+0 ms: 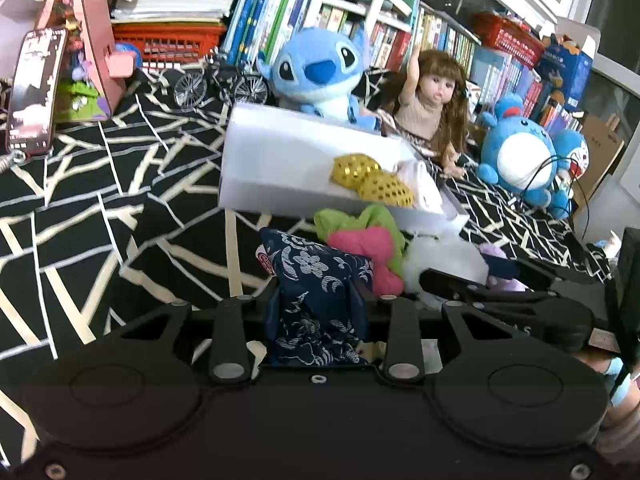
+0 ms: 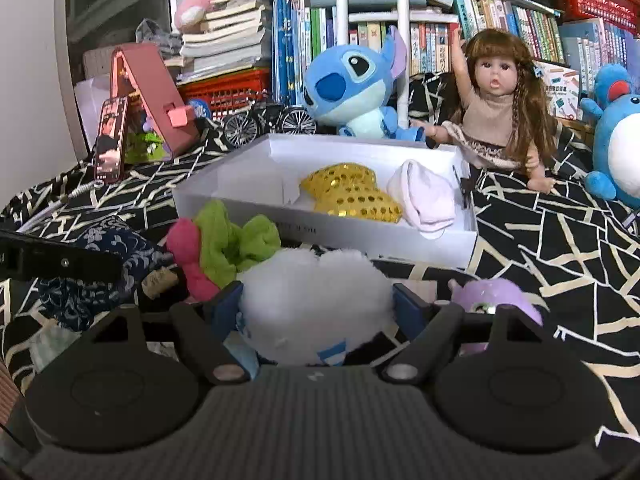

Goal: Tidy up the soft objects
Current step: 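Grasp the white fluffy ball with the right tool while the left tool grasps the blue floral pouch, then carry the fluffy ball into the box and open the right tool while the left tool releases the pouch there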

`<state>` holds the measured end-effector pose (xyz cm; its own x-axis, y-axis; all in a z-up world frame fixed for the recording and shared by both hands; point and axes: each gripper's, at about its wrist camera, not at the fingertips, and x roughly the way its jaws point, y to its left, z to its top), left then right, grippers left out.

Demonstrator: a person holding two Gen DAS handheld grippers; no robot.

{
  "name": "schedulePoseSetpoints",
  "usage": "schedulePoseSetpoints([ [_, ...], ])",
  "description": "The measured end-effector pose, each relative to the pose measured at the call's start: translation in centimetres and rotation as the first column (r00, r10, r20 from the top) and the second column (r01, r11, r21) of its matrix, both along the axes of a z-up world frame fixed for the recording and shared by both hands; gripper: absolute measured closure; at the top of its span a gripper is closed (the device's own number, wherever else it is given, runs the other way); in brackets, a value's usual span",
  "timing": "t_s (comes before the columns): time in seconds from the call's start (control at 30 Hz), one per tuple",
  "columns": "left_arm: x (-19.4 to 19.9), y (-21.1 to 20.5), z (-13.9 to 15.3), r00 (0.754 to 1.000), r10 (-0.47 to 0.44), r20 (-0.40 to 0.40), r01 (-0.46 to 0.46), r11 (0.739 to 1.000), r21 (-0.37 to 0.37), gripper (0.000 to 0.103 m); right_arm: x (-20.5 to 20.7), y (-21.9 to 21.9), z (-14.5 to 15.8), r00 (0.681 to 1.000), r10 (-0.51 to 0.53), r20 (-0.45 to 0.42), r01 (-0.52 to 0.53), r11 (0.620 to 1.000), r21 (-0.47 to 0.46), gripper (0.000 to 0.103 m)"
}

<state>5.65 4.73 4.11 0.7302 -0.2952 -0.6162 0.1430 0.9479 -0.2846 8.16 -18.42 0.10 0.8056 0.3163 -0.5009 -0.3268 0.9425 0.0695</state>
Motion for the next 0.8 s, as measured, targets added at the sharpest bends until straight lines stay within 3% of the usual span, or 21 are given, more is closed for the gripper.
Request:
schedulePoseSetpoints([
  [0.43, 3.0, 1.4, 3.1, 0.996, 0.058, 0.074, -0.059, 0.998, 0.009, 0.070, 1.5, -1.4, 2.8, 0.995, -0.078, 0.057, 0.076, 0.997, 0.025, 0.024],
  [0.8, 9.2, 1.1, 5.1, 0.991, 0.089, 0.098, -0.089, 0.996, -0.001, 0.070, 6.3, -3.0, 5.9, 0.987, -0.146, 0.073, 0.142, 0.988, 0.051, 0.024],
])
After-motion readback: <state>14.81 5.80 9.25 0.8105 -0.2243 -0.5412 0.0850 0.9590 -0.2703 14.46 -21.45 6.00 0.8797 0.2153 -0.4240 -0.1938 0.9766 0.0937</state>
